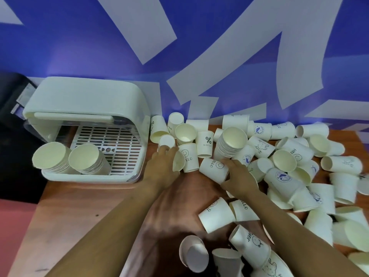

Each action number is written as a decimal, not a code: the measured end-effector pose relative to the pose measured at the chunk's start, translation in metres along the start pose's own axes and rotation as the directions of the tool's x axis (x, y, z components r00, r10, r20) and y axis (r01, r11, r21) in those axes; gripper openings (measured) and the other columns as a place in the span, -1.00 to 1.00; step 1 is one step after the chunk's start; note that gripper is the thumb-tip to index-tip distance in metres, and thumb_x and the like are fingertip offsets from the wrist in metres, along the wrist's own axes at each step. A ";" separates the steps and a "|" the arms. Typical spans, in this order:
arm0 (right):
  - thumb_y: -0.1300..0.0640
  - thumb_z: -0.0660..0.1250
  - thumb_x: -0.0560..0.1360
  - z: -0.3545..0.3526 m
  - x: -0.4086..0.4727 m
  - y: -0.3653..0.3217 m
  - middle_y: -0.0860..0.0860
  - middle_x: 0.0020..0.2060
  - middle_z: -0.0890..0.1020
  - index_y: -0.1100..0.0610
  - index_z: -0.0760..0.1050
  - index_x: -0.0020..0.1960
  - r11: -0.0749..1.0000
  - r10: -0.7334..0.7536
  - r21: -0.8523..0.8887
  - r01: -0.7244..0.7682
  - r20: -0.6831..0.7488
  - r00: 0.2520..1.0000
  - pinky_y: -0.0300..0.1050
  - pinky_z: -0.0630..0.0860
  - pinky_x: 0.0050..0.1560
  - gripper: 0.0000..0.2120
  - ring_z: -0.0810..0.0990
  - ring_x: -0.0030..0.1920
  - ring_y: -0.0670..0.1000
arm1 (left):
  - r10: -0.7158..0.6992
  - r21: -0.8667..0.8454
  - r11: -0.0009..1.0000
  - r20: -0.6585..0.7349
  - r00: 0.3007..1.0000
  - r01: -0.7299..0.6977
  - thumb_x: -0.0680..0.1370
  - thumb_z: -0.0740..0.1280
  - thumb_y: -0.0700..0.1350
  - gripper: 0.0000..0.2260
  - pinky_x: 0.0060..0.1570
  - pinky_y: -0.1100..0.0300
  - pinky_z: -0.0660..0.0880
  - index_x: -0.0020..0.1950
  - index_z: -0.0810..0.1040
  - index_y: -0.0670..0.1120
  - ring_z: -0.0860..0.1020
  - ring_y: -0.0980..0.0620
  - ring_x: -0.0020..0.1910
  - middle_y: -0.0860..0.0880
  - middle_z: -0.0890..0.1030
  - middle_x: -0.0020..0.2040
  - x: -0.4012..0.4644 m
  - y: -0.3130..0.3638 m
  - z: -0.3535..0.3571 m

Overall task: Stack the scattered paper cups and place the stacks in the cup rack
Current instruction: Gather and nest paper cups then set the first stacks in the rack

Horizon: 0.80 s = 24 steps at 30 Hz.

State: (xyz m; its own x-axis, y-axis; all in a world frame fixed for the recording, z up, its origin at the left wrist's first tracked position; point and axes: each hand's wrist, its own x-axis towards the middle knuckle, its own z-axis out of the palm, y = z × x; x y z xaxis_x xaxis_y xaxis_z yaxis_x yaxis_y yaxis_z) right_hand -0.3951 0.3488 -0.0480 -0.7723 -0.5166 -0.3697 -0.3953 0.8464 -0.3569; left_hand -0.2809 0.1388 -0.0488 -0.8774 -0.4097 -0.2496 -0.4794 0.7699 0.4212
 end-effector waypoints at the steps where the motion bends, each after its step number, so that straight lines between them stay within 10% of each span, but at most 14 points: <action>1: 0.14 0.43 0.35 -0.002 -0.003 -0.001 0.06 0.33 0.39 0.05 0.25 0.44 1.000 -0.008 0.006 0.008 -0.010 1.000 0.02 0.40 0.23 -0.29 0.39 0.27 0.13 | 0.000 -0.023 1.000 -0.007 1.000 0.000 0.46 0.39 0.00 -0.35 0.16 -0.02 0.43 0.49 0.18 0.05 0.37 -0.16 0.26 -0.06 0.26 0.42 -0.001 0.000 0.000; 24: -0.03 0.46 0.30 0.000 -0.060 -0.137 0.03 0.30 0.40 -0.05 0.19 0.44 0.973 -0.185 0.112 0.204 -0.155 0.970 0.00 0.37 0.23 -0.21 0.39 0.28 0.09 | 0.071 -0.218 0.971 -0.119 0.990 -0.096 0.39 0.44 0.01 -0.28 0.24 0.11 0.31 0.48 0.19 0.06 0.35 -0.07 0.30 -0.02 0.38 0.36 -0.105 -0.073 -0.085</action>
State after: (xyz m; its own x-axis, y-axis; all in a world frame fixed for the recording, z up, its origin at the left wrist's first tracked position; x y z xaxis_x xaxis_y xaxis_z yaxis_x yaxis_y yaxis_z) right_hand -0.2949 0.2638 0.0232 -0.7533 -0.6380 -0.1598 -0.4859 0.7036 -0.5185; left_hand -0.1551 0.0841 0.0210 -0.9052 -0.4095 -0.1136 -0.3860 0.6805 0.6228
